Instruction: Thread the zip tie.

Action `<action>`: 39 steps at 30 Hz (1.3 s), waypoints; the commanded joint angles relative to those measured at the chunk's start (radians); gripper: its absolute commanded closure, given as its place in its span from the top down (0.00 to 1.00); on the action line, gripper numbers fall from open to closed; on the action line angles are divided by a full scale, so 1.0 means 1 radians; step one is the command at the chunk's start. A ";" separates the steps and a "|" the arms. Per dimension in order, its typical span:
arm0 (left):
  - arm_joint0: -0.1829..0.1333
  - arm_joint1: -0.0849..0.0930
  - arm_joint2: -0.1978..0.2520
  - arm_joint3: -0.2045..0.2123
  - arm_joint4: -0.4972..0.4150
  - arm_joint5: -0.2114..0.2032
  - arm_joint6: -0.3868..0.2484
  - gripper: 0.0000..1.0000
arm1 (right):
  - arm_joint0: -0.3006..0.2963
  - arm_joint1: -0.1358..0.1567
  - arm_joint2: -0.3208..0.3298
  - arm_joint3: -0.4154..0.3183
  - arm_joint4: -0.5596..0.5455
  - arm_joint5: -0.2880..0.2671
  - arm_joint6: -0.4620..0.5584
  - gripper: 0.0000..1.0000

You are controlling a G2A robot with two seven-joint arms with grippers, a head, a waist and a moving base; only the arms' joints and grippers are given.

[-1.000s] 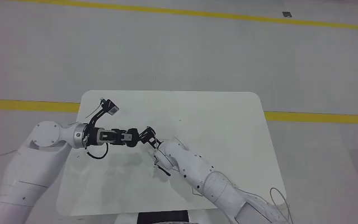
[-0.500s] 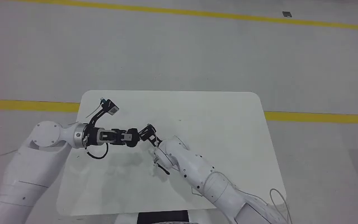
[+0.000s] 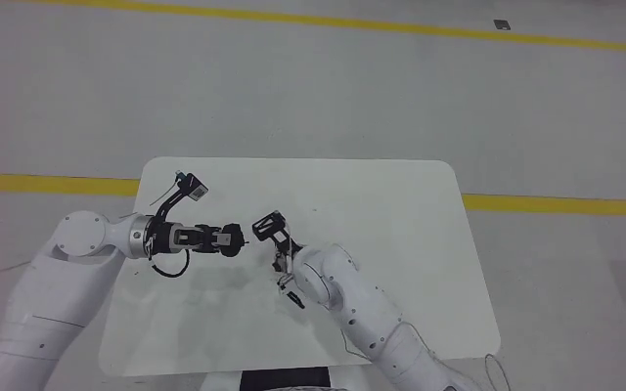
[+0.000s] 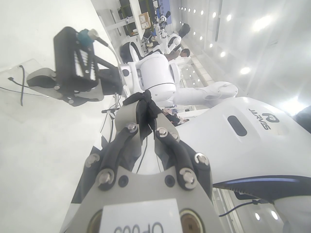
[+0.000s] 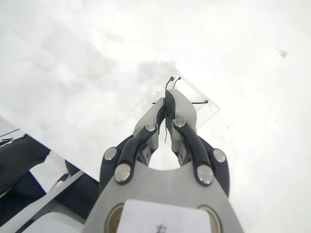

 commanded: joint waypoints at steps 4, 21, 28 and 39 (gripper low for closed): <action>0.000 0.000 0.000 0.000 0.000 0.000 0.000 0.00 | -0.095 0.022 0.101 -0.079 0.101 -0.058 -0.098 0.00; 0.000 0.000 0.000 0.000 0.000 0.000 0.000 0.00 | -0.170 0.034 0.177 -0.078 0.234 -0.069 -0.255 0.00; 0.000 0.000 0.000 0.000 0.000 0.000 0.000 0.00 | -0.239 0.045 0.224 -0.142 0.274 -0.070 -0.380 0.00; 0.000 0.000 0.000 0.000 0.000 0.000 0.000 0.00 | -0.392 0.072 0.271 -0.245 0.260 -0.188 -0.610 0.00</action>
